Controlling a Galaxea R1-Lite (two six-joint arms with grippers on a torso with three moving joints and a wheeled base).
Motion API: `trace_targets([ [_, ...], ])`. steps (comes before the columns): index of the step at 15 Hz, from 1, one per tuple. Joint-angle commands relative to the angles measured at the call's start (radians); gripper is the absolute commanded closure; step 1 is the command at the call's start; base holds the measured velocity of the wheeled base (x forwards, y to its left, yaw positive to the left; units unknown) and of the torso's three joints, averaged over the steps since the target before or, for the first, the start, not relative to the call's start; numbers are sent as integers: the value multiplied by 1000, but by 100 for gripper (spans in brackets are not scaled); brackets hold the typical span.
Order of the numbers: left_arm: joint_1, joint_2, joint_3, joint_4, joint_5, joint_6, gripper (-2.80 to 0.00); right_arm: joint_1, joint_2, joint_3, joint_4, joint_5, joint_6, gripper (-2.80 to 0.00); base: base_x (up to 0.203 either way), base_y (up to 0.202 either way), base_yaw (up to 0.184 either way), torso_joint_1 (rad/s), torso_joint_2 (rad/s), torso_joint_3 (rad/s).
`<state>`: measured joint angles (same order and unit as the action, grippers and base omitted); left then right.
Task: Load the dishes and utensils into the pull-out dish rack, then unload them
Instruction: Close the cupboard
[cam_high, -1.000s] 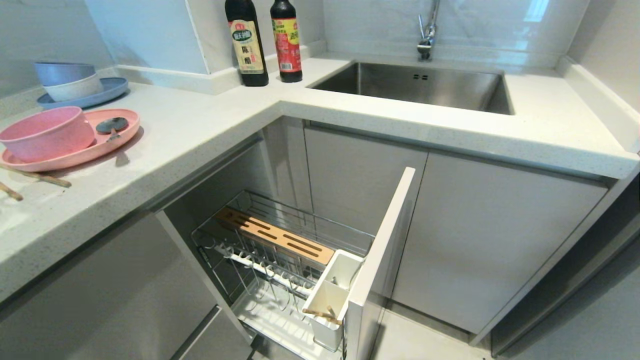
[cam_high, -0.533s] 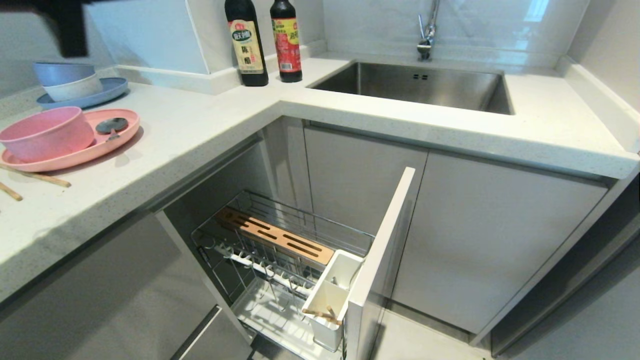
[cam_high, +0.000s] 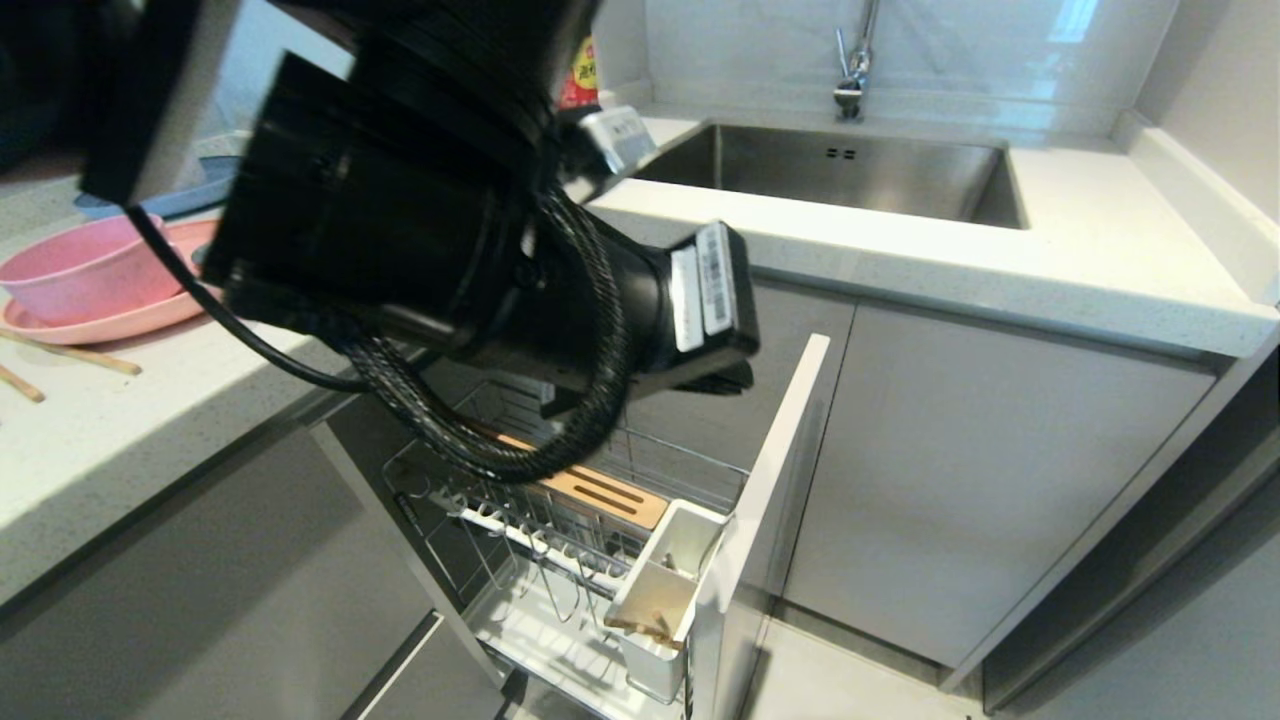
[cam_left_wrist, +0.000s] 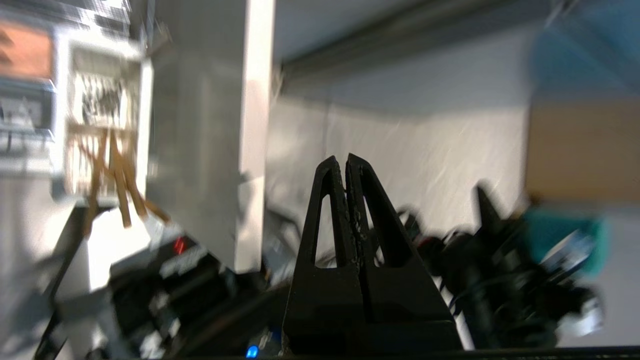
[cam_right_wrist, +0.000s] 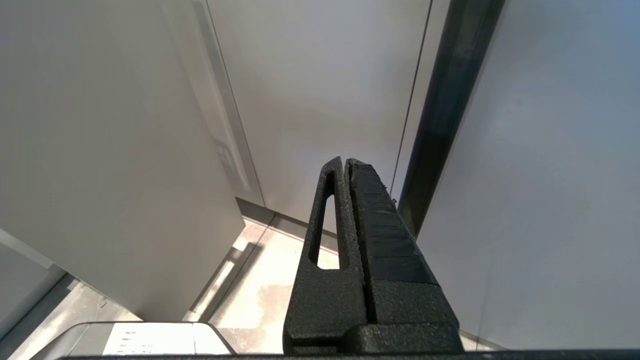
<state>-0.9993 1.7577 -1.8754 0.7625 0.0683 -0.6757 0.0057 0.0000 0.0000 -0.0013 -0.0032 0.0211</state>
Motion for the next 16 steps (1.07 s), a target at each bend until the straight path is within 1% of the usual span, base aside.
trace_targets([
  [1,-52,108,-36,62,1,-3,0,1,0,2,0,0,0,0,0,0,0,0,0,0],
  [4,-89,159,-41,78,-2,-6,0,0,0,2,0,0,0,0,0,0,0,0,0,0],
  [7,-98,238,-41,100,6,-1,0,0,0,2,0,0,0,0,0,0,0,0,0,0],
  [8,-98,254,-41,102,18,-1,0,1,0,2,0,0,0,0,0,0,0,0,0,0],
  [11,-97,291,-41,109,101,-1,0,0,0,2,0,0,0,0,0,0,0,0,0,0],
  [13,-97,290,-42,109,144,-1,0,0,0,2,0,0,0,0,0,0,0,0,0,0],
  [16,-97,289,-42,109,287,-4,0,0,0,2,0,0,0,0,0,0,0,0,0,0],
])
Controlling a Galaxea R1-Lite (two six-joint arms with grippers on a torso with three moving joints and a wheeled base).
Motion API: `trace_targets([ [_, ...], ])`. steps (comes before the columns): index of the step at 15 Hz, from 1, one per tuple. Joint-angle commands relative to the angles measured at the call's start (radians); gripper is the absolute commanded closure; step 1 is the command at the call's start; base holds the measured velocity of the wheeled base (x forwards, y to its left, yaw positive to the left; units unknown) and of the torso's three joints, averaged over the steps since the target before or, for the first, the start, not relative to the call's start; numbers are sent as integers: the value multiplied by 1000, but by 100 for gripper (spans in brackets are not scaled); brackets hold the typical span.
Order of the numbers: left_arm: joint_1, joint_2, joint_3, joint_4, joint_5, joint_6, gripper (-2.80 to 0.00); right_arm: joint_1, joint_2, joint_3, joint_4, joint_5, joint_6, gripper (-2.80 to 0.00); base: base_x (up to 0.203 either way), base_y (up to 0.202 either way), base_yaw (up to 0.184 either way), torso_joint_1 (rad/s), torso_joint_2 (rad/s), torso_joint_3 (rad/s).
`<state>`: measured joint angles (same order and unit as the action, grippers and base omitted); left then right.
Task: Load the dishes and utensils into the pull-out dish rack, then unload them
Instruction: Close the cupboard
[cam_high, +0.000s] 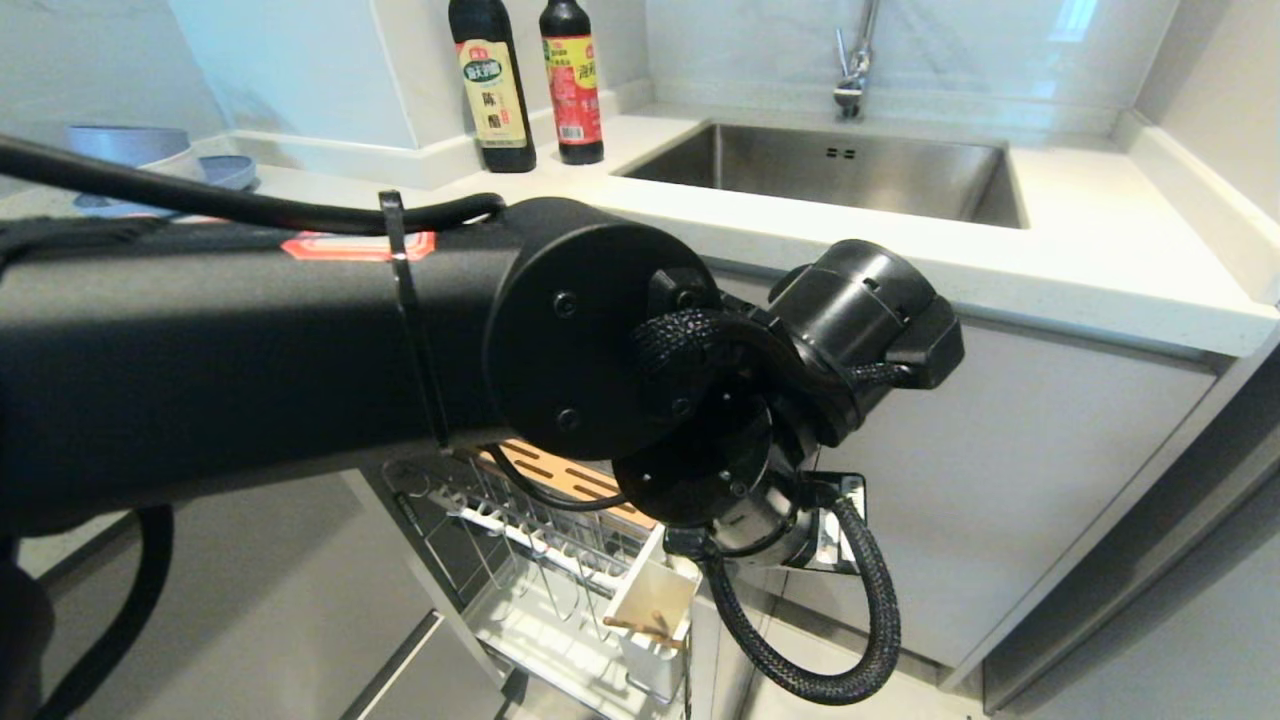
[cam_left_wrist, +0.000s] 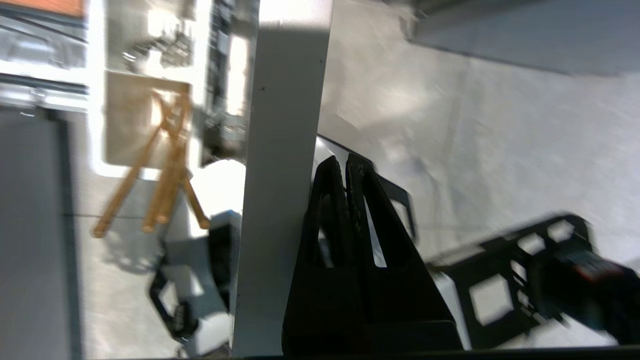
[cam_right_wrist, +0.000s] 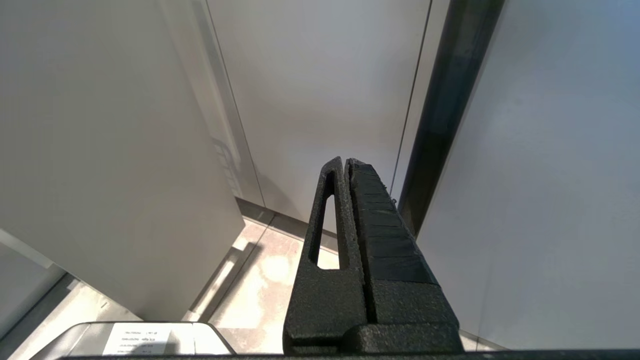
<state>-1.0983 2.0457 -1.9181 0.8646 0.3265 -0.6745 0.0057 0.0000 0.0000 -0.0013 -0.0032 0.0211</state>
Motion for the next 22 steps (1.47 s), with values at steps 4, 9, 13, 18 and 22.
trace_targets([
  [4,18,1,1,7,180,-7,0,0,0,2,0,0,0,0,0,0,0,0,0,0],
  [9,83,1,1,7,331,-2,0,1,0,2,0,0,0,0,0,0,0,0,0,0],
  [13,146,5,4,8,400,26,0,2,0,2,0,0,0,0,0,0,0,0,0,0],
  [18,269,12,4,3,520,66,0,0,0,2,0,0,0,0,0,0,0,0,0,0],
  [22,397,25,4,-19,573,125,0,0,0,2,0,0,0,0,0,0,0,0,0,0],
])
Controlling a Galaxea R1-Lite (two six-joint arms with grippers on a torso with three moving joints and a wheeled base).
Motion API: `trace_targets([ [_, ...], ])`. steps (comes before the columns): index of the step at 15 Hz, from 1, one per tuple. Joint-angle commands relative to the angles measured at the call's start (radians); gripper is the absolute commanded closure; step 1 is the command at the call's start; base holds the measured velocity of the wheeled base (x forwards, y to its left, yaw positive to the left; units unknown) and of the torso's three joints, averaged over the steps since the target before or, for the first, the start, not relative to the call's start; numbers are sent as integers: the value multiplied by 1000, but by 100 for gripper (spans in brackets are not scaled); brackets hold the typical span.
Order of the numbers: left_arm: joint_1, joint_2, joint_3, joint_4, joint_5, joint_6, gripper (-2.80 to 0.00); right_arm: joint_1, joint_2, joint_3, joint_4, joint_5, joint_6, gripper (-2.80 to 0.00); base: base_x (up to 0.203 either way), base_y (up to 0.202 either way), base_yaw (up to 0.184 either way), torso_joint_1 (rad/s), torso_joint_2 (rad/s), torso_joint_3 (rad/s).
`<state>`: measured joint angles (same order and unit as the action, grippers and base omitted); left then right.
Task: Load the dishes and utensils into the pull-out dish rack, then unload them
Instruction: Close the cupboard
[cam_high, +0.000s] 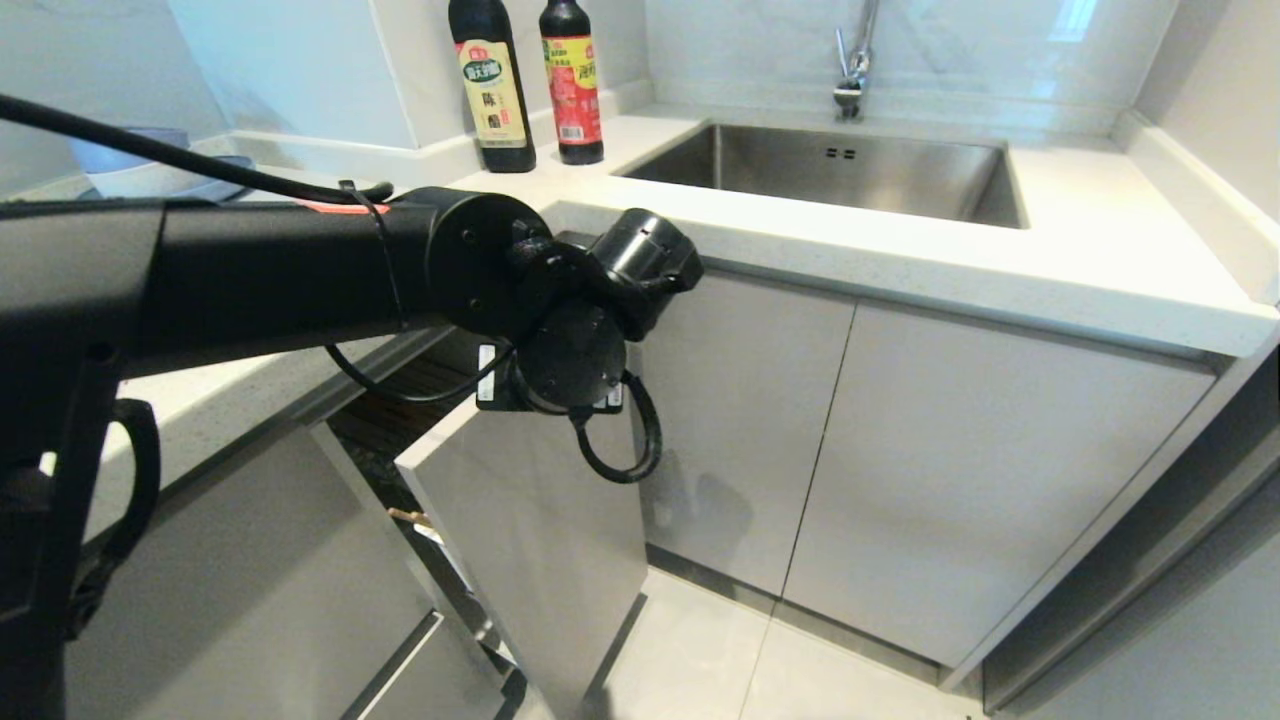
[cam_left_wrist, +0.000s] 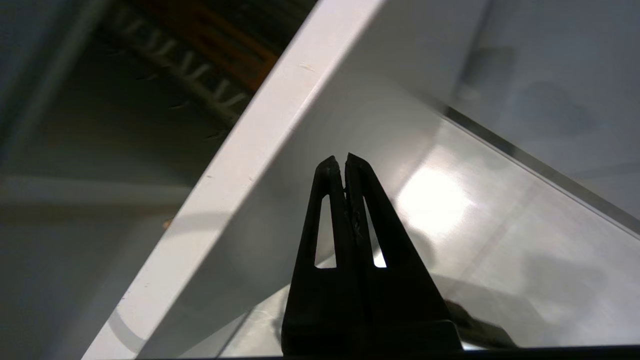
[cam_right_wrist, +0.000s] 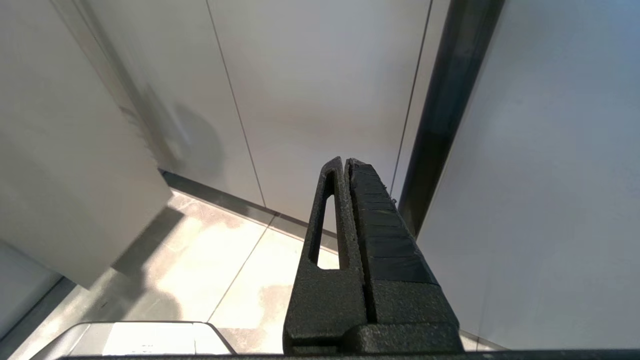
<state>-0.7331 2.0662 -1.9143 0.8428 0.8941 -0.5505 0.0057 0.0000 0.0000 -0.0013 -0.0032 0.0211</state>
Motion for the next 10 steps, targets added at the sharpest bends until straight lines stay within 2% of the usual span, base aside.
trace_targets([
  [1,73,6,0,-1,19,20,0,0,0,2,0,0,0,0,0,0,0,0,0,0],
  [4,118,6,0,-5,37,49,0,0,0,2,0,0,0,0,0,0,0,0,0,0],
  [10,92,9,0,-6,59,46,0,0,0,2,0,0,0,0,0,0,0,0,0,0],
])
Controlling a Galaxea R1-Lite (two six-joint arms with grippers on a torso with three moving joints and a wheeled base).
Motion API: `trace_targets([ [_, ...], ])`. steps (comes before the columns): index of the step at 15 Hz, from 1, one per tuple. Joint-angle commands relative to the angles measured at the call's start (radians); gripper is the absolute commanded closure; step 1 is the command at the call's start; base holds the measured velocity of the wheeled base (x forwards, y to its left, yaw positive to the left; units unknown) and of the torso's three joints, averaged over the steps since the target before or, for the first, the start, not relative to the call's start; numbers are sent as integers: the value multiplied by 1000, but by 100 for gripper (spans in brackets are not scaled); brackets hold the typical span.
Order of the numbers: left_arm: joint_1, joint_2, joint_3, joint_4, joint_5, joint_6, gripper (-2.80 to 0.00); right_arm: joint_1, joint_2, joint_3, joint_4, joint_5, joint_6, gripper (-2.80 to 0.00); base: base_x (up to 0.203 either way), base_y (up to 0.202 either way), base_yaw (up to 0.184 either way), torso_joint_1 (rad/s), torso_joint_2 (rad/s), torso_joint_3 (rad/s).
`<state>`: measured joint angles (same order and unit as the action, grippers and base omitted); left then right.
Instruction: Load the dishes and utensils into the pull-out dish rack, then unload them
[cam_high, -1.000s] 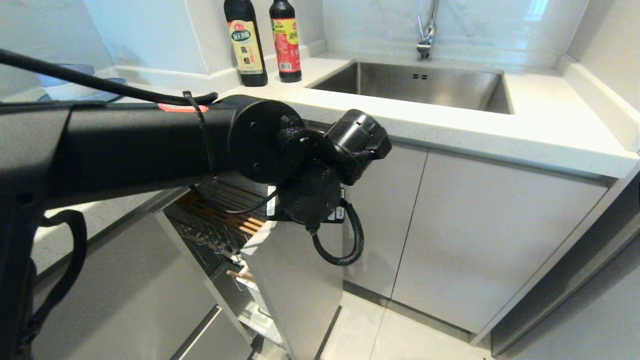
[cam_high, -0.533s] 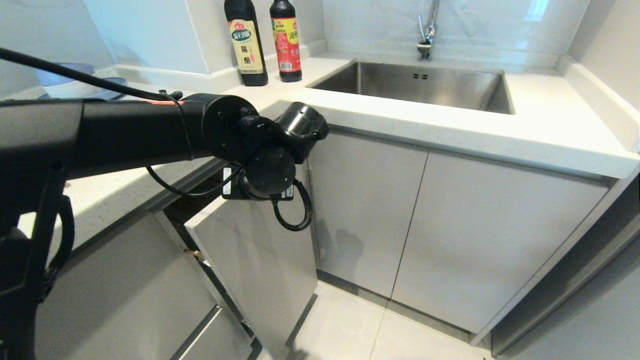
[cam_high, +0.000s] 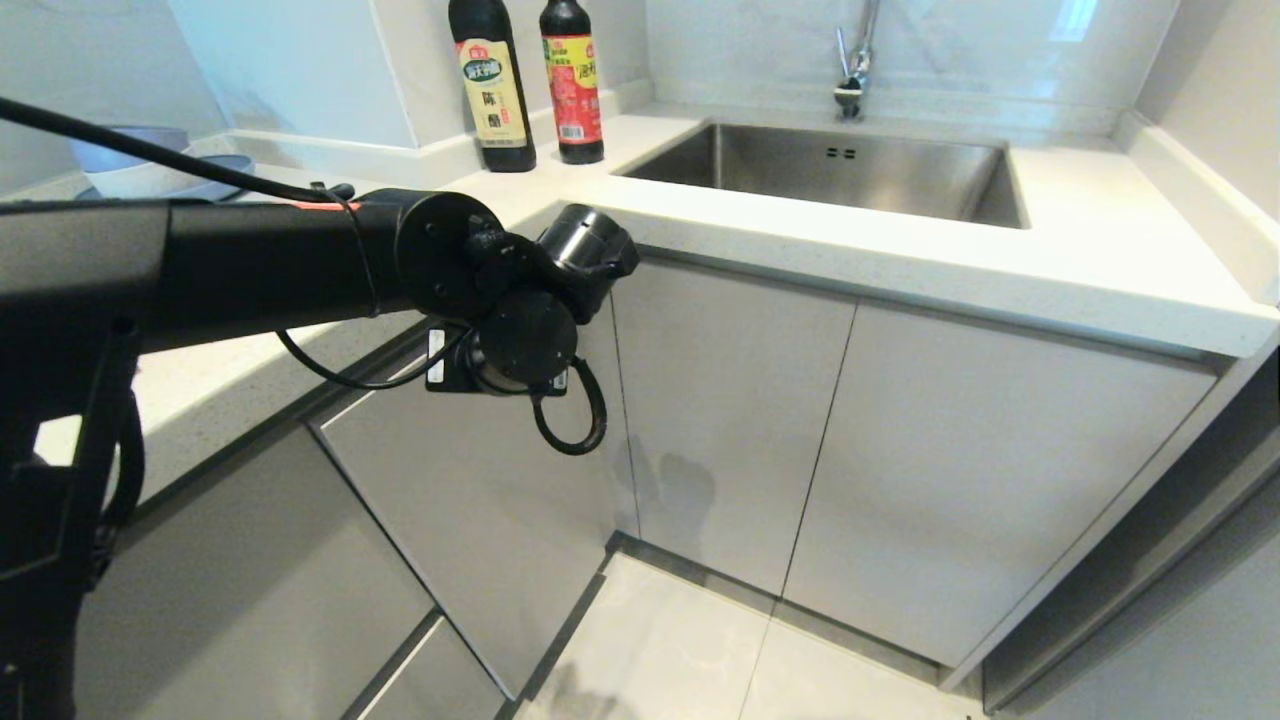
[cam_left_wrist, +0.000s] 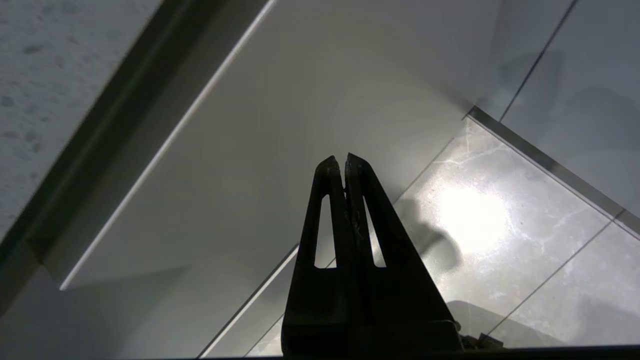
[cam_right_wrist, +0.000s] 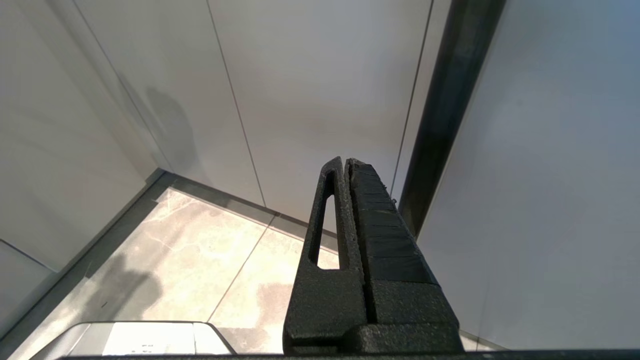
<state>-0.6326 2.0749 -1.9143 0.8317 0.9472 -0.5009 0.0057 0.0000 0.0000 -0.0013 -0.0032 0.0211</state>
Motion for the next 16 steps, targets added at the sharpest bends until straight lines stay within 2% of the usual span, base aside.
trace_targets([
  [1,-23,-1,0,6,6,-6,0,0,0,2,0,0,0,0,0,0,0,0,0,0],
  [4,-54,-39,0,5,-11,-10,0,0,0,2,0,0,0,0,0,0,0,0,0,0],
  [6,-69,-113,0,-13,-93,-8,0,0,0,2,0,0,0,0,0,0,0,0,0,0],
  [7,-72,-170,0,-20,-157,-6,0,0,0,2,0,0,0,0,0,0,0,0,0,0],
  [11,-71,-457,3,-30,-528,-1,0,0,0,2,0,0,0,0,0,0,0,0,0,0],
  [13,-31,-611,18,-31,-695,9,0,0,0,2,0,0,0,0,0,0,0,0,0,0],
  [15,91,-762,63,-32,-890,58,0,0,0,2,0,0,0,0,0,0,0,0,0,0],
  [16,219,-839,91,-32,-1008,109,0,0,0,2,0,0,0,0,0,0,0,0,0,0],
])
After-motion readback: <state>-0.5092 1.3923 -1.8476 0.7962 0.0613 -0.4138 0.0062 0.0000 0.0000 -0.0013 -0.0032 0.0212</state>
